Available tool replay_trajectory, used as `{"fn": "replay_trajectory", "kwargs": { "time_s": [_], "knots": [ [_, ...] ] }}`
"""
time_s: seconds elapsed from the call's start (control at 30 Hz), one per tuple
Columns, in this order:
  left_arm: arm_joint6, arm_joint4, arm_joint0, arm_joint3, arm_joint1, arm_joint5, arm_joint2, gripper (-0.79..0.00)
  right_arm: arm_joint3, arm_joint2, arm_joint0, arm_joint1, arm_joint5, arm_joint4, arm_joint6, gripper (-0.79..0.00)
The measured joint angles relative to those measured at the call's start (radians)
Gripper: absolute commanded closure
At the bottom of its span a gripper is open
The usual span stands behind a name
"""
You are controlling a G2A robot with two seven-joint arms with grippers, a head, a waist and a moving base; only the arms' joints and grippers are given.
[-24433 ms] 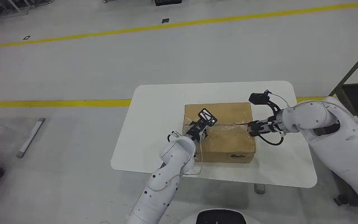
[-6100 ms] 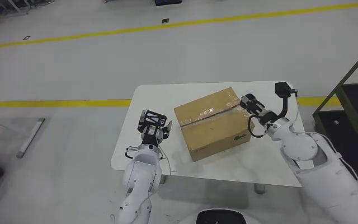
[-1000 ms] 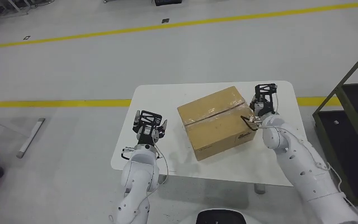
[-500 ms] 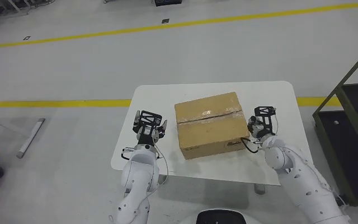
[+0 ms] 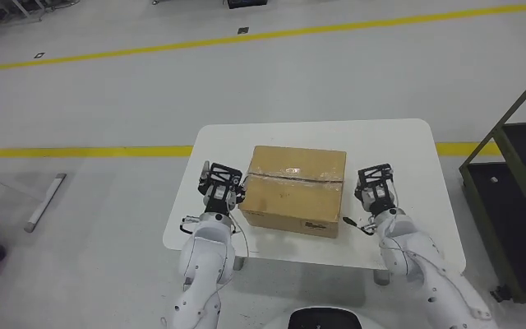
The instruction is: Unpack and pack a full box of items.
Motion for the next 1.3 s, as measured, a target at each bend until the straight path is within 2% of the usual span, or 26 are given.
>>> {"fn": "replay_trajectory", "kwargs": {
  "time_s": [0.2, 0.4, 0.57, 0.7, 1.0, 1.17, 1.3],
  "knots": [
    [0.225, 0.005, 0.067, -0.023, 0.012, -0.050, 0.002, -0.785, -0.213, 0.146, -0.180, 0.019, 0.049, -0.117, -0.063, 0.000],
    [0.349, -0.030, 0.143, -0.051, 0.026, -0.111, -0.036, -0.785, -0.308, 0.268, -0.372, 0.027, 0.010, -0.092, -0.152, 0.000],
    [0.353, -0.047, 0.180, -0.075, 0.031, -0.132, -0.045, -0.785, -0.335, 0.293, -0.467, 0.024, 0.007, -0.056, -0.172, 0.000],
    [0.320, -0.053, 0.186, -0.078, 0.033, -0.142, -0.045, -0.785, -0.336, 0.281, -0.444, 0.022, 0.006, -0.067, -0.155, 0.000],
    [0.321, -0.054, 0.186, -0.077, 0.033, -0.140, -0.044, -0.785, -0.335, 0.280, -0.444, 0.022, 0.004, -0.068, -0.161, 0.000],
    [0.326, -0.132, 0.196, -0.067, 0.029, -0.112, -0.026, -0.785, -0.336, 0.288, -0.493, 0.021, -0.042, -0.047, -0.253, 0.000],
    [0.245, -0.292, 0.225, -0.081, 0.024, -0.080, -0.054, -0.785, -0.355, 0.330, -0.567, 0.020, -0.064, -0.024, -0.333, 0.000]
  ]
}}
